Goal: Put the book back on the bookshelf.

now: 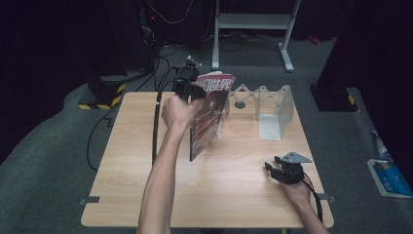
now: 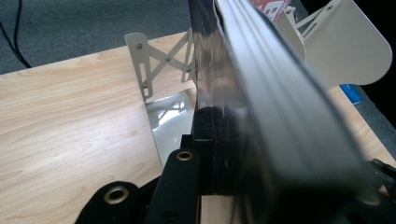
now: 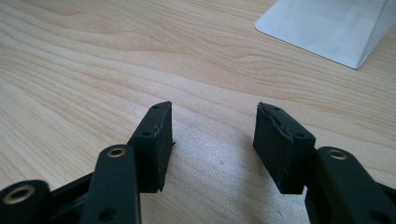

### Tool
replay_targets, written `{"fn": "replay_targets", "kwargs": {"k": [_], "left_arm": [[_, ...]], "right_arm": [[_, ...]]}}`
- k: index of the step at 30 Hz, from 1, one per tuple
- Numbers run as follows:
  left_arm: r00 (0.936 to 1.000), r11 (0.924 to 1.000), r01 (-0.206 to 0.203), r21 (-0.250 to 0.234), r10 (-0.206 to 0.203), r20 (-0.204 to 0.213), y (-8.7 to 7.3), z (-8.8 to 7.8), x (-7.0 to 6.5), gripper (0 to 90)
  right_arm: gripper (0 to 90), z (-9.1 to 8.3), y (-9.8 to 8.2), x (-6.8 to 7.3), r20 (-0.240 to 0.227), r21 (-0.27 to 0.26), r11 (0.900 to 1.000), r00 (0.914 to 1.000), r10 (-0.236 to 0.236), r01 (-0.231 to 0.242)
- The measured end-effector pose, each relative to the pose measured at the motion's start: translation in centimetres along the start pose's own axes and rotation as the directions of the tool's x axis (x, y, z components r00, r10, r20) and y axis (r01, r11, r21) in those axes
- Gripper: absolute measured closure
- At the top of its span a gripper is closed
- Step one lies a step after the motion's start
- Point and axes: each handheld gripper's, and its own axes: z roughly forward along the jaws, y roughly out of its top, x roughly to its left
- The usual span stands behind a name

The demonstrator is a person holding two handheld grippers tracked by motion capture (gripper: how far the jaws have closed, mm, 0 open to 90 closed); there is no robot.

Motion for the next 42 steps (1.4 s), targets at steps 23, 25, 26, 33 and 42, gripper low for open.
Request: {"fn": "replay_targets", "kwargs": {"k": [23,25,26,33,42], "left_arm": [[0.9975,0.9875,0.062,-0.144,-0.066,-0.023,-0.8,3.0,0.5,83.3],[0.9977,0.986,0.055,-0.157,-0.061,-0.029,-0.8,3.3,0.4,83.4],[0.9975,0.9844,0.059,-0.166,-0.064,-0.027,-0.9,3.4,0.4,83.4],[0.9975,0.9777,0.053,-0.203,-0.061,-0.035,-1.1,4.4,0.0,83.4],[0.9972,0.97,0.034,-0.241,-0.049,-0.056,-1.3,5.7,-0.5,83.4]], "right_arm": [[46.9,0.0,0.0,0.0,0.002,0.0,1.0,1.0,0.005,-0.005],[46.9,0.0,0.0,0.0,0.002,0.0,1.0,1.0,0.002,-0.002],[46.8,0.0,0.0,0.0,0.002,0.0,1.0,1.0,0.004,-0.004],[46.8,0.0,0.0,0.0,0.001,0.0,1.0,1.0,0.004,-0.004],[46.9,0.0,0.0,-0.1,0.002,-0.001,1.0,1.0,0.004,-0.004]]}}
